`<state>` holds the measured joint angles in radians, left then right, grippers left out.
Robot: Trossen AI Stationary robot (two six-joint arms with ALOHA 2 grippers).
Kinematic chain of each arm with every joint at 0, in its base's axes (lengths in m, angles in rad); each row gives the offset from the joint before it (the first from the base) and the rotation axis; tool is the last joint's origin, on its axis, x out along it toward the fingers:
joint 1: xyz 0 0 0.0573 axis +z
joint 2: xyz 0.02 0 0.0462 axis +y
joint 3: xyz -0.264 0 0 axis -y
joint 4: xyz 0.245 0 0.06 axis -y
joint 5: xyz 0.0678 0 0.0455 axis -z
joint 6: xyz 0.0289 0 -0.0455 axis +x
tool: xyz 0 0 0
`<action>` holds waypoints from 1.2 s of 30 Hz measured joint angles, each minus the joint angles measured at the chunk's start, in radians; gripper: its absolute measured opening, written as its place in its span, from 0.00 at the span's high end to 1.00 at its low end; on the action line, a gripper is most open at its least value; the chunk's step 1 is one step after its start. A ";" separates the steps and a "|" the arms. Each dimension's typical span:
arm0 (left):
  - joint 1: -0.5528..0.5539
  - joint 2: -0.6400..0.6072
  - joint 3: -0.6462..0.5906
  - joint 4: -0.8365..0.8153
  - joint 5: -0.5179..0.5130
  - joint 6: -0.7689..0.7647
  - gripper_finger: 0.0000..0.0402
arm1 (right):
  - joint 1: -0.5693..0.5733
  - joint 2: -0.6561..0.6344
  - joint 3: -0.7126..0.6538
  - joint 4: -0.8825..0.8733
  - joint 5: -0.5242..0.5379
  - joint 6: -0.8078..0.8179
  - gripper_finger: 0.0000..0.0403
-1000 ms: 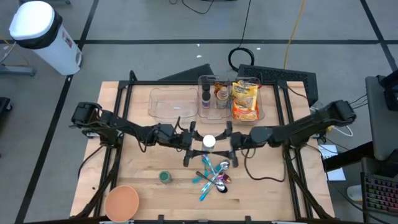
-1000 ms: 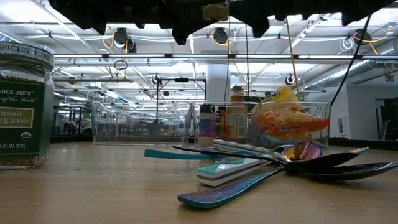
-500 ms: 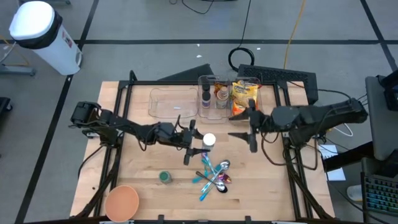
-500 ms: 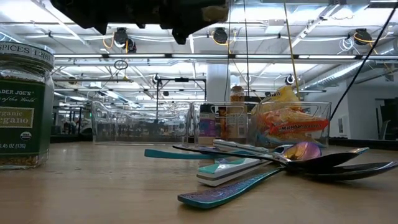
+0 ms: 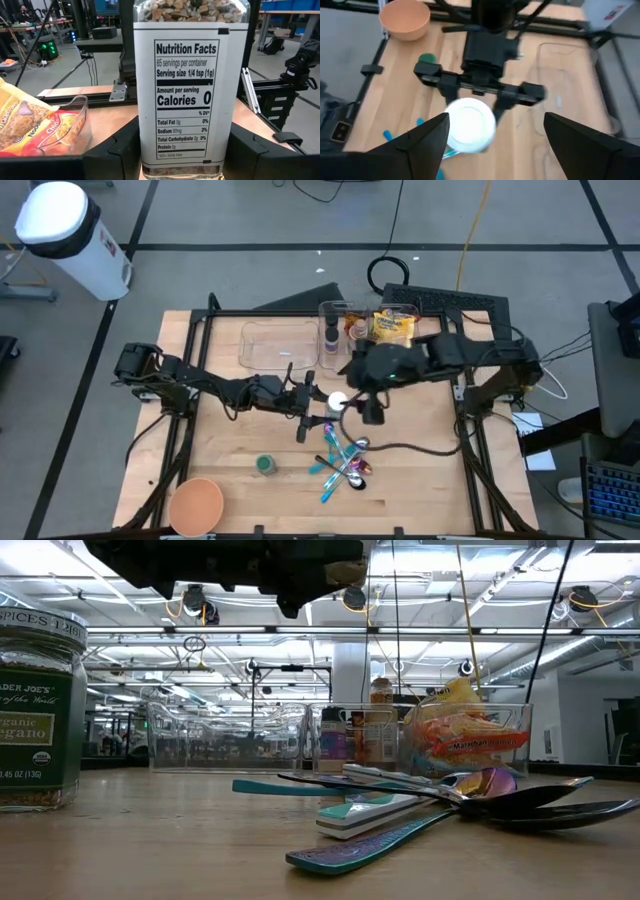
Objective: Pick & Place Food Item
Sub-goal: Put the white seasoning bottle into the middle transparent bin
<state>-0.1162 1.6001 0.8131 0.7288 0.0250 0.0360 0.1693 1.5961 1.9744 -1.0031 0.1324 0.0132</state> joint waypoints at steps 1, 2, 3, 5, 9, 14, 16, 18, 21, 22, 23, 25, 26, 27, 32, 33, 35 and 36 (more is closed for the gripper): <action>0.000 0.000 0.000 0.000 0.000 0.000 0.50 | -0.001 0.012 0.000 0.003 -0.012 -0.001 0.21; 0.000 0.000 0.000 0.000 0.000 0.000 0.50 | -0.001 0.023 0.000 0.000 -0.026 0.000 0.21; 0.000 0.000 0.000 0.001 0.000 0.000 0.50 | 0.000 0.034 0.000 -0.005 -0.037 0.004 0.21; 0.000 0.000 0.000 0.001 -0.006 0.000 0.50 | 0.001 0.057 0.000 -0.005 -0.059 0.008 0.21; 0.000 0.000 0.000 0.001 -0.008 -0.001 0.50 | 0.002 0.088 0.000 -0.010 -0.058 0.011 0.22; 0.000 0.000 0.000 0.002 -0.011 -0.007 0.50 | -0.008 0.088 0.000 -0.046 -0.055 0.040 0.28; 0.000 0.000 0.000 0.000 -0.012 -0.008 0.50 | -0.016 0.088 0.000 -0.049 -0.057 0.055 0.33; 0.001 0.001 0.000 -0.001 -0.018 -0.010 0.50 | -0.019 0.086 0.000 -0.051 -0.061 0.062 0.40; 0.001 0.001 0.000 0.004 -0.018 -0.011 0.50 | -0.019 0.084 0.000 -0.049 -0.061 0.062 0.51; 0.000 0.001 0.000 0.004 -0.018 -0.011 0.50 | -0.018 0.084 0.000 -0.049 -0.062 0.063 0.53; 0.000 0.001 0.000 0.002 -0.017 -0.010 0.50 | -0.018 0.084 0.000 -0.050 -0.063 0.064 0.53; 0.000 0.001 0.000 0.002 -0.019 -0.015 0.50 | -0.019 0.085 0.000 -0.049 -0.082 0.062 0.53; 0.000 0.001 0.000 0.001 -0.025 -0.022 0.50 | -0.020 0.085 0.000 -0.048 -0.090 0.061 0.53; 0.000 0.001 0.000 0.002 -0.038 -0.029 0.50 | -0.021 0.084 0.000 -0.047 -0.095 0.058 0.53; -0.002 -0.015 0.000 -0.017 -0.069 -0.083 0.43 | -0.035 0.079 0.000 -0.050 -0.108 0.065 0.53; -0.001 -0.024 0.000 -0.015 -0.083 -0.099 0.35 | -0.042 0.072 -0.001 -0.055 -0.106 0.076 0.53; 0.001 -0.059 0.000 -0.050 -0.089 -0.097 0.15 | -0.062 0.061 -0.001 -0.080 -0.106 0.083 0.53; 0.001 -0.084 0.000 -0.079 -0.091 -0.089 0.09 | -0.075 0.054 -0.001 -0.085 -0.106 0.084 0.53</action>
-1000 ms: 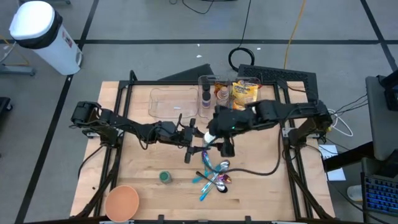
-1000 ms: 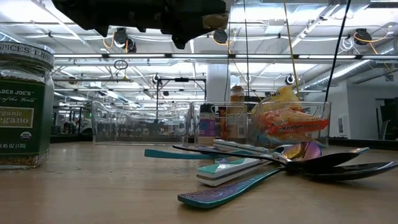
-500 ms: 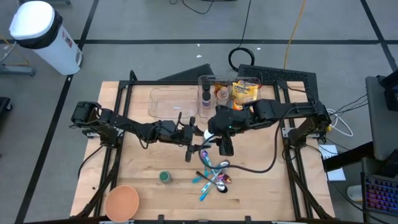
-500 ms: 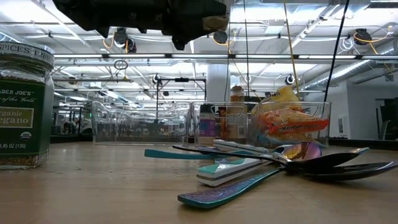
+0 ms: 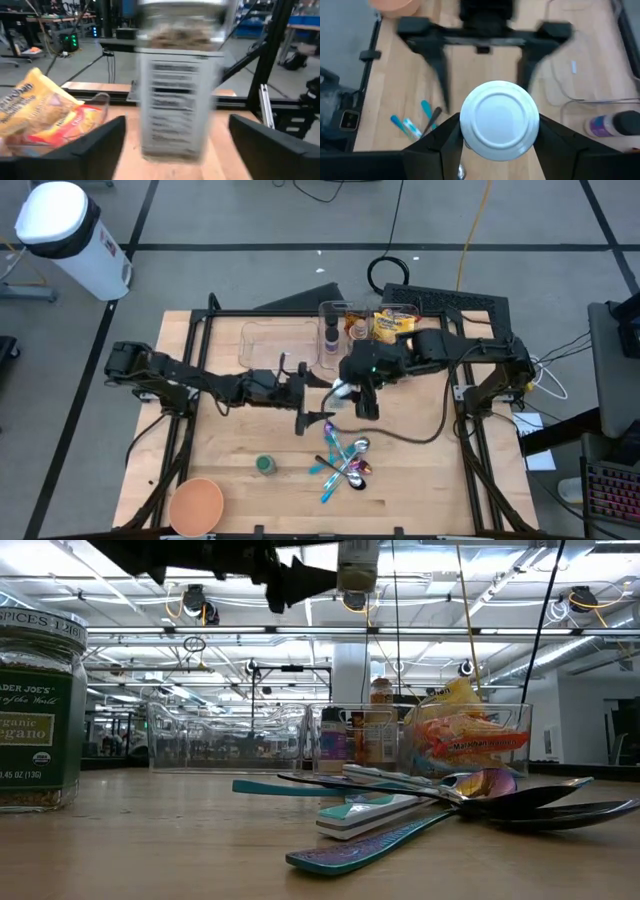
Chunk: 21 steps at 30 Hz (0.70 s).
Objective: Pick & Place Food Item
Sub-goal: Put the white seasoning bottle into the middle transparent bin
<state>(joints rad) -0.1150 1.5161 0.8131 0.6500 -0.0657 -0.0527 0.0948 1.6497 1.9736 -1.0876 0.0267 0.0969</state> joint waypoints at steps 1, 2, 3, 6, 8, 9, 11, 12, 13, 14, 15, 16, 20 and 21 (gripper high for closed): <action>-0.001 -0.023 0.000 -0.030 0.001 0.016 0.06 | -0.014 -0.008 0.000 -0.002 0.000 0.000 0.53; -0.001 -0.044 0.000 -0.058 -0.007 0.032 0.06 | -0.029 -0.014 0.000 -0.003 -0.006 0.001 0.53; -0.001 -0.071 0.000 -0.092 -0.006 0.050 0.09 | -0.047 -0.021 0.000 -0.003 -0.010 0.002 0.53; -0.001 -0.153 0.001 -0.179 -0.013 0.095 0.22 | -0.109 -0.042 0.000 -0.016 -0.001 -0.011 0.53; -0.003 -0.203 0.002 -0.235 -0.018 0.112 0.29 | -0.168 -0.046 0.000 -0.011 0.005 -0.032 0.53; -0.002 -0.220 0.000 -0.246 -0.019 0.117 0.32 | -0.200 -0.046 0.000 -0.008 0.007 -0.041 0.53; -0.001 -0.249 0.000 -0.266 -0.022 0.124 0.37 | -0.266 -0.043 -0.003 -0.020 0.005 -0.059 0.53; 0.000 -0.264 0.000 -0.284 -0.025 0.124 0.40 | -0.302 -0.043 -0.013 -0.023 -0.002 -0.068 0.53; -0.001 -0.274 0.000 -0.295 -0.024 0.124 0.42 | -0.337 -0.043 -0.028 -0.013 -0.004 -0.080 0.53; -0.001 -0.280 0.000 -0.298 -0.024 0.126 0.43 | -0.369 -0.044 -0.048 0.006 -0.006 -0.093 0.53; -0.002 -0.284 0.001 -0.310 -0.024 0.127 0.45 | -0.403 -0.045 -0.072 0.022 -0.020 -0.104 0.53; -0.002 -0.288 0.001 -0.331 -0.024 0.127 0.46 | -0.437 -0.045 -0.102 0.035 -0.045 -0.112 0.53; -0.001 -0.288 0.000 -0.371 -0.031 0.133 0.51 | -0.545 -0.041 -0.228 0.069 -0.092 -0.117 0.53; -0.001 -0.288 0.000 -0.378 -0.036 0.136 0.52 | -0.564 -0.042 -0.260 0.083 -0.098 -0.116 0.53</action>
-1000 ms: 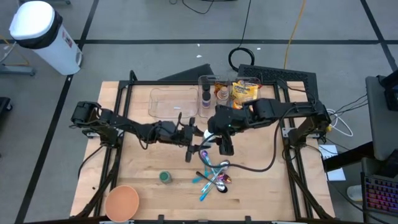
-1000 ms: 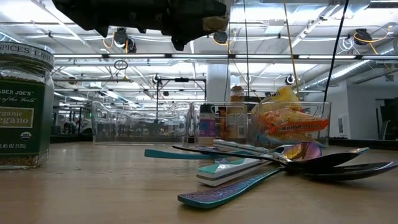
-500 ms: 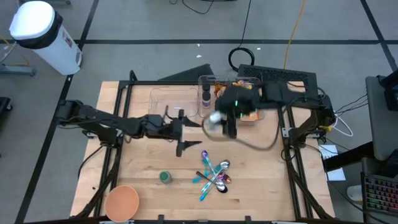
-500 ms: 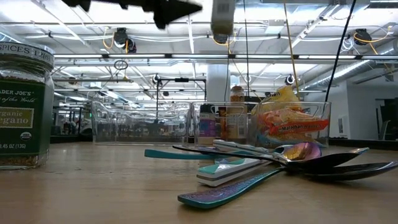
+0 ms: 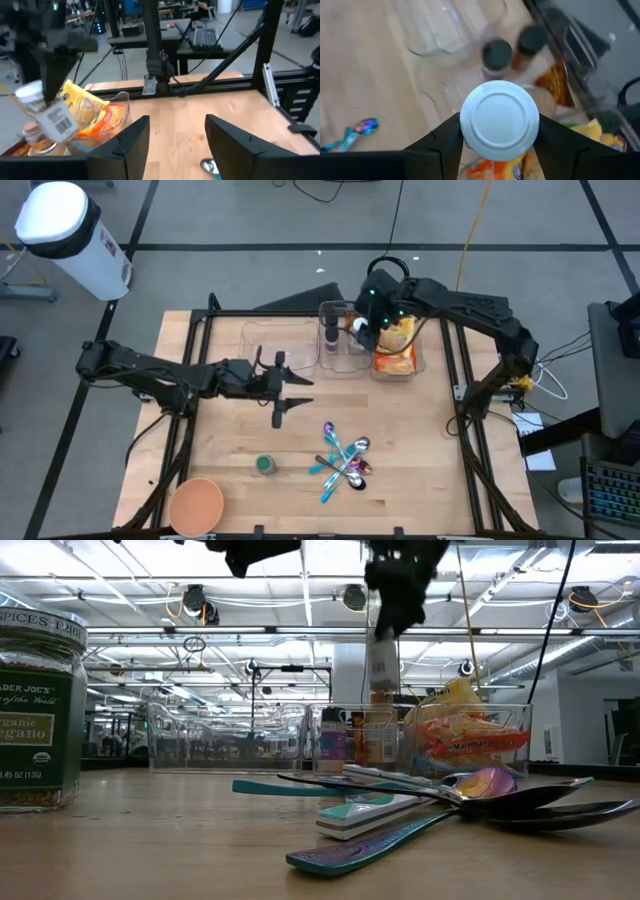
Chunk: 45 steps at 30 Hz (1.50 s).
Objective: Pick & Place Food Item
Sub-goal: Put the white seasoning bottle into the middle transparent bin
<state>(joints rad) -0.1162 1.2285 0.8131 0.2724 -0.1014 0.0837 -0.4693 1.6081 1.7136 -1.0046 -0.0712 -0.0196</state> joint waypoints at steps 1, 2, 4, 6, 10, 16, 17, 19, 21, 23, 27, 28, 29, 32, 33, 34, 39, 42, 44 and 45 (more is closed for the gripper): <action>0.000 0.002 0.000 -0.009 -0.005 0.000 0.52 | -0.015 -0.002 -0.035 0.019 -0.005 0.000 0.53; 0.000 0.007 0.000 -0.011 -0.009 0.001 0.53 | -0.025 -0.003 -0.069 0.045 -0.006 -0.003 0.53; 0.000 0.009 0.000 -0.017 -0.012 0.002 0.55 | -0.031 -0.006 -0.134 0.124 -0.008 -0.012 0.53; 0.000 0.009 0.000 -0.014 -0.012 0.002 0.56 | -0.029 -0.008 -0.184 0.182 -0.012 -0.022 0.53; 0.000 0.008 0.000 -0.016 -0.013 0.010 0.57 | -0.026 0.000 -0.235 0.187 -0.027 -0.030 0.53; 0.006 0.008 0.000 -0.015 -0.016 0.015 0.60 | -0.025 -0.008 -0.238 0.215 -0.007 -0.048 0.53; 0.008 0.008 0.000 -0.014 -0.021 0.015 0.60 | -0.028 -0.006 -0.238 0.215 -0.009 -0.047 0.53; 0.011 0.008 0.000 -0.015 -0.022 0.013 0.60 | -0.028 0.001 -0.242 0.202 -0.013 -0.046 0.53; 0.011 0.008 0.000 -0.014 -0.023 0.013 0.59 | -0.028 -0.005 -0.243 0.183 -0.012 -0.045 0.53; 0.011 0.008 0.000 -0.014 -0.022 0.013 0.58 | -0.023 -0.011 -0.239 0.186 -0.015 -0.045 0.53; 0.011 0.008 0.000 -0.014 -0.022 0.013 0.55 | -0.002 -0.006 -0.241 0.170 -0.039 -0.028 0.53; 0.011 0.008 0.000 -0.014 -0.023 0.013 0.54 | 0.004 -0.006 -0.241 0.173 -0.040 -0.027 0.53; 0.011 0.008 0.000 -0.014 -0.023 0.013 0.53 | 0.007 -0.007 -0.241 0.178 -0.044 -0.026 0.53; 0.011 0.008 0.000 -0.014 -0.023 0.013 0.51 | 0.014 -0.004 -0.246 0.196 -0.036 -0.016 0.53; 0.011 0.008 0.000 -0.014 -0.023 0.013 0.51 | 0.014 -0.002 -0.257 0.208 -0.037 -0.015 0.53; 0.011 0.008 0.000 -0.014 -0.023 0.013 0.50 | 0.017 -0.001 -0.270 0.221 -0.035 -0.010 0.53; 0.011 0.008 0.000 -0.014 -0.023 0.011 0.48 | 0.021 -0.001 -0.366 0.301 -0.037 0.001 0.53; 0.011 0.008 0.000 -0.014 -0.023 0.011 0.47 | 0.020 -0.001 -0.405 0.332 -0.035 0.007 0.53; 0.011 0.009 0.000 -0.014 -0.023 0.011 0.48 | 0.019 -0.001 -0.428 0.356 -0.034 0.007 0.53; 0.011 0.008 0.000 -0.014 -0.024 0.011 0.49 | 0.019 -0.001 -0.442 0.370 -0.035 0.007 0.53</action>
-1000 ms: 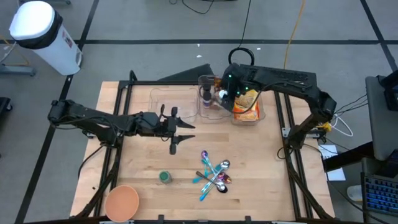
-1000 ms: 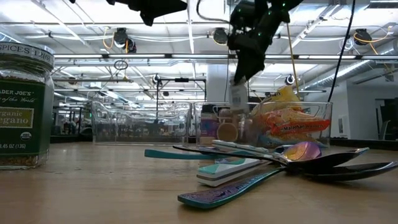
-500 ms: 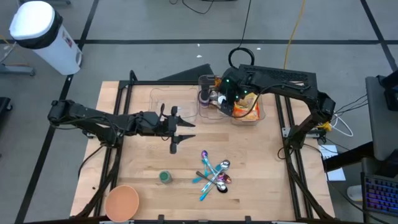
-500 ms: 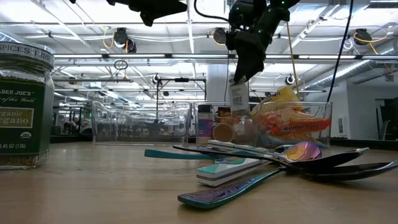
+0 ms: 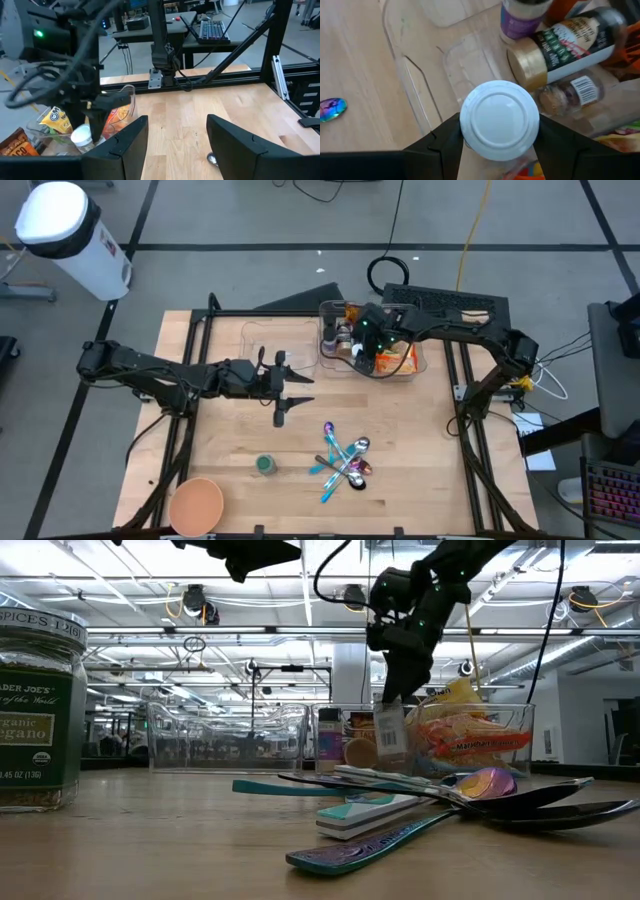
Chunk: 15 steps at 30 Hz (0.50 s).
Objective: Pick & Place Food Item
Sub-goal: Put the white seasoning bottle into the middle transparent bin
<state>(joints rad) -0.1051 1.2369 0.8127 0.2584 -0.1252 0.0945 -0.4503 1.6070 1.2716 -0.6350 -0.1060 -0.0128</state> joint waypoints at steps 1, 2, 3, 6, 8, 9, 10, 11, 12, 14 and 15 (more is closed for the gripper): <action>0.000 0.000 0.000 0.000 0.000 -0.001 0.50 | 0.000 0.000 -0.016 0.018 -0.001 0.000 0.53; 0.000 0.000 0.000 0.000 0.000 -0.001 0.50 | 0.000 0.000 -0.030 0.038 0.000 0.000 0.53; 0.000 0.000 0.000 0.000 0.000 -0.001 0.51 | 0.000 0.000 -0.043 0.052 -0.001 0.000 0.53; 0.000 0.000 0.000 0.000 -0.007 -0.001 0.53 | -0.001 0.000 -0.073 0.076 -0.002 -0.002 0.53; 0.000 0.000 0.000 0.000 -0.007 -0.002 0.54 | -0.001 -0.003 -0.094 0.098 0.000 -0.003 0.53; 0.000 0.000 0.000 0.000 -0.008 -0.001 0.55 | -0.001 -0.004 -0.104 0.106 0.000 -0.003 0.53; 0.000 0.000 0.000 0.000 -0.008 -0.001 0.56 | -0.001 -0.005 -0.111 0.110 0.000 -0.003 0.53; 0.000 0.000 0.000 0.000 -0.008 -0.001 0.56 | -0.001 -0.005 -0.117 0.117 0.000 -0.005 0.53; 0.000 0.000 0.000 0.000 -0.008 -0.002 0.57 | -0.001 -0.005 -0.121 0.123 0.000 -0.006 0.53; 0.000 0.000 0.000 0.000 -0.008 -0.003 0.58 | -0.001 -0.004 -0.122 0.120 0.000 -0.007 0.48; 0.000 0.000 0.000 0.000 -0.008 -0.008 0.58 | -0.001 -0.004 -0.122 0.117 -0.001 -0.007 0.44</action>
<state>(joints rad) -0.1051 1.2373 0.8127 0.2584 -0.1329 0.0870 -0.4515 1.6028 1.1496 -0.5182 -0.1068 -0.0197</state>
